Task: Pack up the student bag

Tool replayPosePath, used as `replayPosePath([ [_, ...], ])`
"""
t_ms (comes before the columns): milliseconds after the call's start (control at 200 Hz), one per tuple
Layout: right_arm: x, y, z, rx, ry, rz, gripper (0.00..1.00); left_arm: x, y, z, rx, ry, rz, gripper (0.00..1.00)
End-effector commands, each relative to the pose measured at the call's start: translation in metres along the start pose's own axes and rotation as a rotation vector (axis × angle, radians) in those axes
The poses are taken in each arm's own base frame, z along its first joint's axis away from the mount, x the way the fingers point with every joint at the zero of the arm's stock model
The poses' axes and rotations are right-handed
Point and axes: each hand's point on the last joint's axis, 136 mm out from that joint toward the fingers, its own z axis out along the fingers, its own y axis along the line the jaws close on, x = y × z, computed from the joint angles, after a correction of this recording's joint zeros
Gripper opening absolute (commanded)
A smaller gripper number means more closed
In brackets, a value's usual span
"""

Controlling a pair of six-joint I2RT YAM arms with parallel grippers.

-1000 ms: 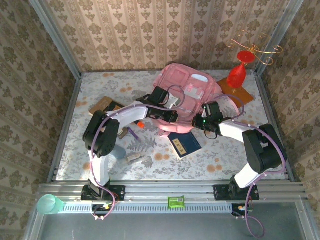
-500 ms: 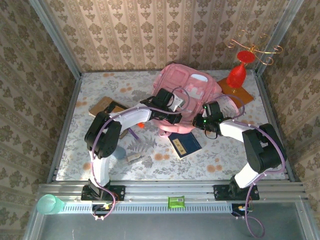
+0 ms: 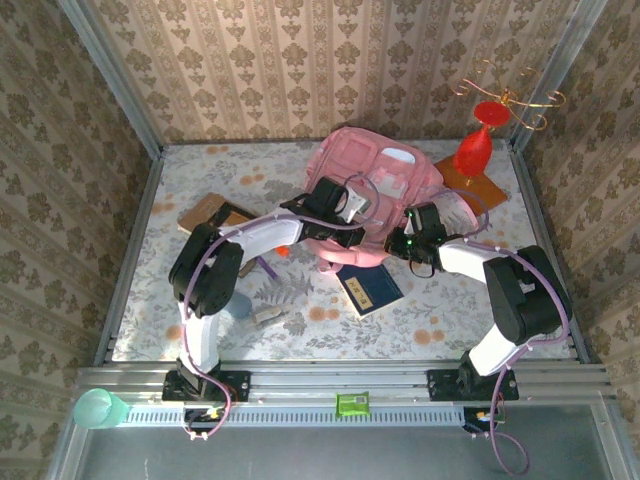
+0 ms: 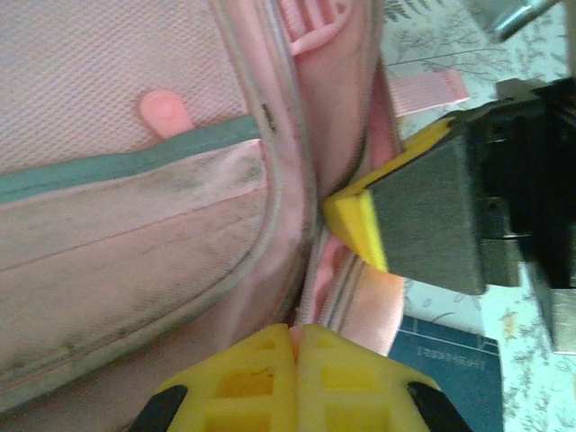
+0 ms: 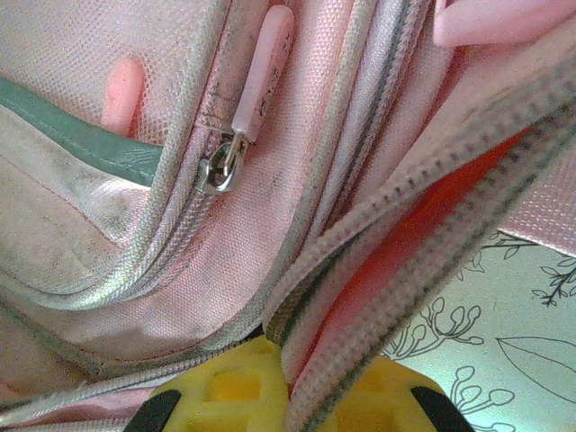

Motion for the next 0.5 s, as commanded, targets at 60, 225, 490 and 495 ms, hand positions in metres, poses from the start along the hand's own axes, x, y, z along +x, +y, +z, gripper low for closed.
replayPosePath([
  [60, -0.008, -0.014, -0.009, 0.06, -0.037, -0.027, 0.0, 0.014, 0.045, -0.046, -0.207, -0.009, -0.001, 0.0],
  [225, -0.008, -0.011, -0.006, 0.042, -0.033, -0.02, 0.0, 0.022, 0.055, -0.061, -0.243, -0.007, -0.005, 0.0],
  [490, -0.011, -0.008, -0.008, 0.037, -0.036, -0.033, 0.0, 0.024, 0.066, -0.071, -0.29, -0.015, -0.04, 0.0],
  [495, -0.011, -0.008, -0.008, 0.037, -0.036, -0.033, 0.0, 0.024, 0.067, -0.071, -0.291, -0.015, -0.04, 0.0],
])
